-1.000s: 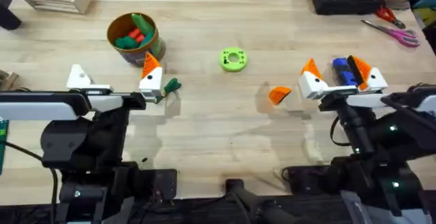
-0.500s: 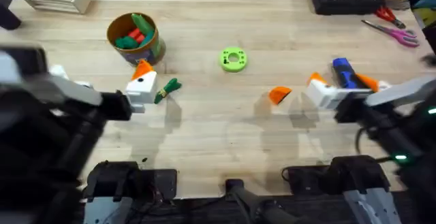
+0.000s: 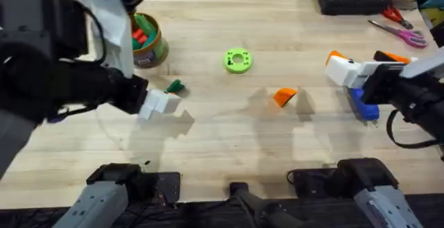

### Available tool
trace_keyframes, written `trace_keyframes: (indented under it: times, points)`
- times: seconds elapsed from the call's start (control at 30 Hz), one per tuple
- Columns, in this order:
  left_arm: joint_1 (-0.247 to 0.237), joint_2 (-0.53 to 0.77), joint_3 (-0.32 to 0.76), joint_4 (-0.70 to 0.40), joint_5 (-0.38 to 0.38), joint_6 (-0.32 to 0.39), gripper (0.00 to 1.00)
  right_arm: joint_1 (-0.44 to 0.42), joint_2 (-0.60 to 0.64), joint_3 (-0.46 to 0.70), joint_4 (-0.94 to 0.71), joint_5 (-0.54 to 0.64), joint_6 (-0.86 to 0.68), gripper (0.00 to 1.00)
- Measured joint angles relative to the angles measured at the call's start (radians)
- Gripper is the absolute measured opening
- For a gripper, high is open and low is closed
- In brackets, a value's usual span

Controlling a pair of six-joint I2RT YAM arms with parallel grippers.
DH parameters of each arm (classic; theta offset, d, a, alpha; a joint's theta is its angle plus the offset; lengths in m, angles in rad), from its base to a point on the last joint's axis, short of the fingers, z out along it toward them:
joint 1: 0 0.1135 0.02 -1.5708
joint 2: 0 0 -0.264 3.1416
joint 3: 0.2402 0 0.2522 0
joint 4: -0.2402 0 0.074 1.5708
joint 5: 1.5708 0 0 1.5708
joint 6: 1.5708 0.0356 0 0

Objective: Pick up the gripper from the table and insert it into the empty holder that is missing its gripper. Then pick up a screw, insert it into the mounting hole, and use the screwdriver to tighten it. Finally, clean up the table by picking up the vegetable and placing it into the bucket.

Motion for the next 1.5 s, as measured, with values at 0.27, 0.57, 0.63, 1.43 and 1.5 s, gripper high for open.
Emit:
trace_keyframes:
  times: [0.27,0.57,0.63,1.43,1.5]
  points:
    - [-0.011,0.072,0.0,0.031,0.073,0.019,0.238,0.0,0.0,0.0,0.0,0.0,0.0,0.99]
    - [-0.104,0.028,0.0,0.064,0.087,0.025,0.986,0.0,0.0,0.0,0.0,0.0,0.0,0.99]
    - [-0.146,-0.002,0.0,0.127,0.101,0.026,0.986,0.0,0.0,0.0,0.0,0.0,0.0,0.99]
    - [-0.272,-0.06,-0.007,0.639,0.354,0.028,0.987,0.0,0.0,0.0,0.0,0.0,0.0,0.99]
    - [-0.28,-0.103,-0.033,0.679,0.344,0.029,0.987,0.0,0.0,0.0,0.0,0.0,0.0,0.99]
